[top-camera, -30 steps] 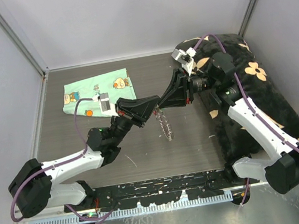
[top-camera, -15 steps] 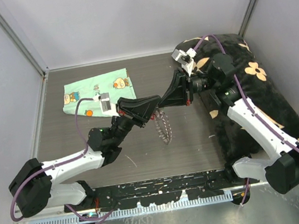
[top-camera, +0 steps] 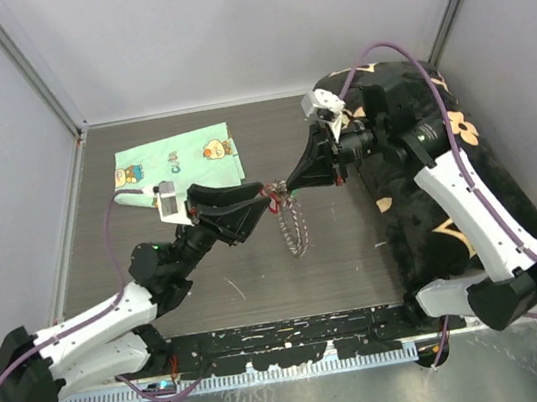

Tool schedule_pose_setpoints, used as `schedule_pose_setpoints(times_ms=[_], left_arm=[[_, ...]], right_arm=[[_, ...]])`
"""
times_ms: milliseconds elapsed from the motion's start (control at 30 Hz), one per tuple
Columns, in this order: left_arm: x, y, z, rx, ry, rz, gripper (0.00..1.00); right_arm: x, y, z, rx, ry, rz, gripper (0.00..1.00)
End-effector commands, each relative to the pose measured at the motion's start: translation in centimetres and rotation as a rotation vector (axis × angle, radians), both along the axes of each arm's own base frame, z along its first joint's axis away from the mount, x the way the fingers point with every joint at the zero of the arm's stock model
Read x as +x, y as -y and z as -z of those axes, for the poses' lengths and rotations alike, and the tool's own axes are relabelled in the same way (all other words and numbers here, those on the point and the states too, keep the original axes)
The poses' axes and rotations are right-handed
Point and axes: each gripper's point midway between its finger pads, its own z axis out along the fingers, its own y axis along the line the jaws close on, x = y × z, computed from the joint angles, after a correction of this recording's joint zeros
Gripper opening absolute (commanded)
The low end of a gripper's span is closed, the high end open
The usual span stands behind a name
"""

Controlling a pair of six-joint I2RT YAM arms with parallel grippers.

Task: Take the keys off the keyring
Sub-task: Remove the key from the keyring.

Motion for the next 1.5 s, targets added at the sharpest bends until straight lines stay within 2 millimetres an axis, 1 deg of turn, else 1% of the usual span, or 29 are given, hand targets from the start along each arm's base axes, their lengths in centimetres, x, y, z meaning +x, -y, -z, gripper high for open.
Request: schedule_pose_setpoints(times_ms=[0,33,133,200,300,467,667,833,1000,1100,1300,1467], left_arm=[[-1.5,-0.3,-0.1,0.147,0.067,0.016,0.47],[-1.6,-0.3,-0.1,0.171,0.071,0.016,0.48],[-1.7,-0.2,-0.1,0.193,0.078,0.021,0.48],[-1.7,-0.1,-0.7,0.166,0.095,0.026,0.48],[-1.8,0.5,-1.2,0.127,0.110,0.055,0.48],[-1.9,2.1,-1.6,0.075,0.123,0.130,0.47],[-2.0,2.6,-1.8,0.015,0.129,0.168,0.43],[-1.9,2.2,-1.8,-0.023,0.120,0.164,0.38],[-1.8,1.1,-2.3,-0.087,0.113,0.134,0.37],[-1.7,0.9,-2.3,-0.103,0.103,0.132,0.33],[-1.3,0.9,-1.4,-0.086,0.083,0.117,0.30],[-1.1,0.6,-0.4,-0.055,0.066,0.092,0.29]], right_arm=[[-1.7,0.3,2.0,-0.156,0.108,-0.067,0.01],[-2.0,0.1,2.6,-0.186,0.099,-0.082,0.01],[-2.8,-0.5,3.0,-0.229,0.129,-0.117,0.01],[-3.1,-0.9,2.9,-0.237,0.139,-0.134,0.01],[-3.0,-1.2,2.5,-0.241,0.145,-0.145,0.01],[-3.2,-1.7,1.6,-0.223,0.136,-0.174,0.01],[-3.3,-2.0,1.6,-0.206,0.100,-0.185,0.01],[-3.3,-1.8,1.1,-0.163,0.064,-0.179,0.01],[-3.1,-1.4,0.6,-0.116,0.032,-0.179,0.01],[-3.1,-1.3,0.3,-0.092,0.016,-0.180,0.01],[-3.0,-1.0,0.0,-0.066,-0.009,-0.175,0.01],[-2.9,-0.6,-0.4,-0.046,-0.014,-0.168,0.01]])
